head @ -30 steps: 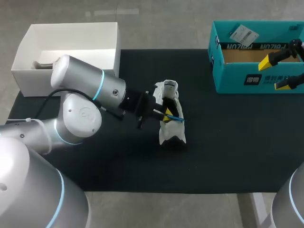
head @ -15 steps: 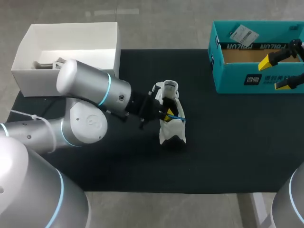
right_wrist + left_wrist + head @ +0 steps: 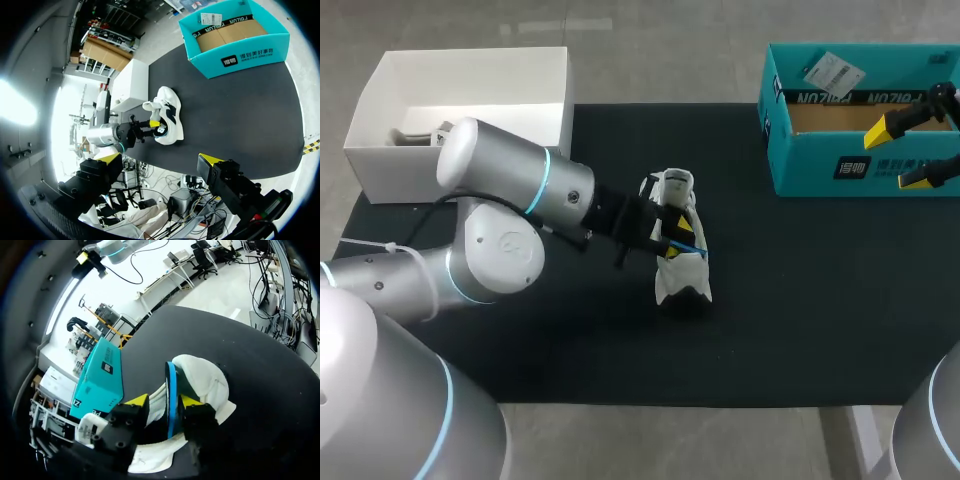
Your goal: Take the shoe out of the shoebox, open the shoe tongue, remove and reinsert the insole, then place the shoe into the shoebox
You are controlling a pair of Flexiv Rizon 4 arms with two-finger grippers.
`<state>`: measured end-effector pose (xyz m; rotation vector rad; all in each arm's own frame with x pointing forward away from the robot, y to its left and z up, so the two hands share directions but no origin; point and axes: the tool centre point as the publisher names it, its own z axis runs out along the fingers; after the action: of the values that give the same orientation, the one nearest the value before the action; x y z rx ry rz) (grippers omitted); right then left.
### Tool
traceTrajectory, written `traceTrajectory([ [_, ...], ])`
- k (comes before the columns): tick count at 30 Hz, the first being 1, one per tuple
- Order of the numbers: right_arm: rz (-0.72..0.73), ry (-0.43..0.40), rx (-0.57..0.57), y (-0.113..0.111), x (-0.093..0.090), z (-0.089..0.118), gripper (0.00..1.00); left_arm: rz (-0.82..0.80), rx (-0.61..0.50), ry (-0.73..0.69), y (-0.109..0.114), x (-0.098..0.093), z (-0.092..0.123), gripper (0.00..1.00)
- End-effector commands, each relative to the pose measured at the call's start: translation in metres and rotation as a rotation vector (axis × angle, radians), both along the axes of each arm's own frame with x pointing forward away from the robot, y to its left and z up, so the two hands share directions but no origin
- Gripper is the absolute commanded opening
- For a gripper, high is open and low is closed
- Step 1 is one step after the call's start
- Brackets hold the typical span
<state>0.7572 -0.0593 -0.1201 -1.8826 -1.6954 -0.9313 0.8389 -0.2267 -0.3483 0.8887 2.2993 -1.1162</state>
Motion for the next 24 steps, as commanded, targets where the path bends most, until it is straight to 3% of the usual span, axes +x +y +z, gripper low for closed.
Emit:
traceTrajectory([
  [1, -0.001, 0.002, -0.003, 0.001, 0.001, 0.000, 1.00, -0.012, -0.006, -0.002, 0.006, -0.007, 0.004, 0.19],
  [5, -0.001, 0.002, -0.003, 0.001, 0.001, 0.000, 1.00, -0.029, -0.004, -0.001, 0.005, -0.011, 0.004, 0.00],
  [24, -0.001, 0.002, -0.003, 0.001, 0.001, 0.000, 1.00, -0.020, 0.076, -0.085, -0.001, 0.014, -0.021, 0.00],
])
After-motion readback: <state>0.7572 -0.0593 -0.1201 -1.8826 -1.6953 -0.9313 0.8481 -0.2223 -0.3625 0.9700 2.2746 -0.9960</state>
